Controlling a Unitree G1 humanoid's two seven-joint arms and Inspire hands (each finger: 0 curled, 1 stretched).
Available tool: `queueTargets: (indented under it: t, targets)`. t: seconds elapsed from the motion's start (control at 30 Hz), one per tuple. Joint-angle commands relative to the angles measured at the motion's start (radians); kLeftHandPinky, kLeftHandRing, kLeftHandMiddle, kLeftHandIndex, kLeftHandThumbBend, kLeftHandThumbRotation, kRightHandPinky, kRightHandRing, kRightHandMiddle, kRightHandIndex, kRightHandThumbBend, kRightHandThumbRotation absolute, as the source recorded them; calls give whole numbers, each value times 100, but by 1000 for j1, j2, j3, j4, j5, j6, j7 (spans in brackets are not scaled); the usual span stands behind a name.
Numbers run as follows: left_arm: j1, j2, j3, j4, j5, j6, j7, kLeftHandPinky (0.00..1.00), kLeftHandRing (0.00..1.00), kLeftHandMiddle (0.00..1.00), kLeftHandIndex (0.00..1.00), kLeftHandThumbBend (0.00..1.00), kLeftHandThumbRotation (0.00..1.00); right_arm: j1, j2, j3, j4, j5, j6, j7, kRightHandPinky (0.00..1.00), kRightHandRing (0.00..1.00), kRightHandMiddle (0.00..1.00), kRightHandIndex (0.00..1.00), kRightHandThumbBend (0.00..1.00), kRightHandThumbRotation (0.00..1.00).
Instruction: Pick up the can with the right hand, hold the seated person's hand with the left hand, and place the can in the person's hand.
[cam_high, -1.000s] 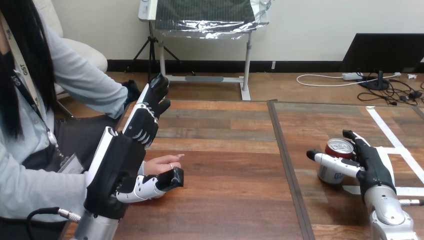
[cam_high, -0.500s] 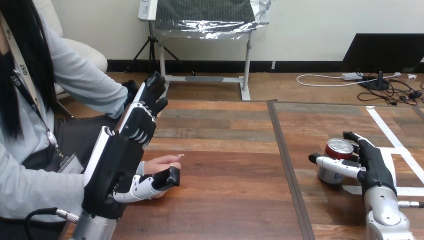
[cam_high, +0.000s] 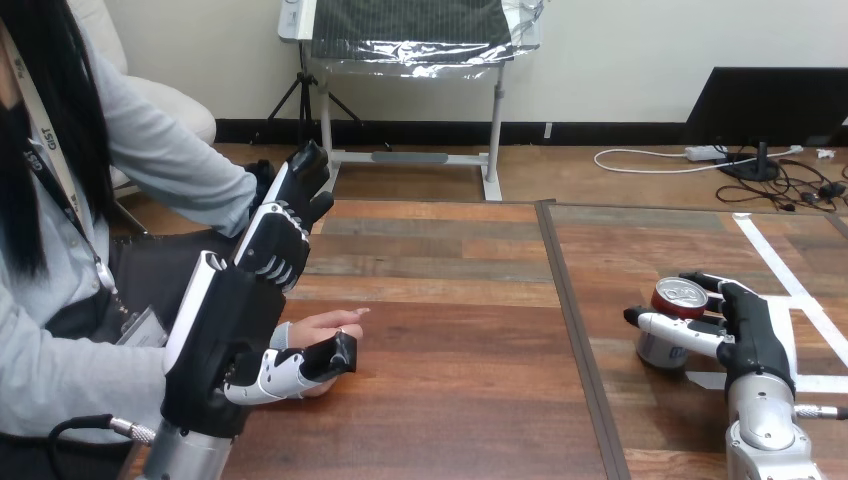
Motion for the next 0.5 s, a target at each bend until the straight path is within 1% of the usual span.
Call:
queueTargets:
  t: [0.0,0.1,0.23,0.47]
  targets:
    - [-22,3,3,-59,-4,-12,10,95,99,100,97,100,60,1,16,-3,5,7,17,2,51,54,61,64,80,0]
    - [-20,4,3,-64,-6,-8,11,95,99,100,97,100,60,1,17,-5,3,9,10,3,45,50,59,62,78,0]
    - [-17,4,1,-70,-13,-2,8,95,99,100,97,100,60,3,17,-7,1,13,-8,7,42,48,58,60,77,0]
    - [-15,5,0,-77,-14,3,8,95,98,100,97,100,59,-2,18,-11,-7,18,-12,4,38,45,55,57,77,0]
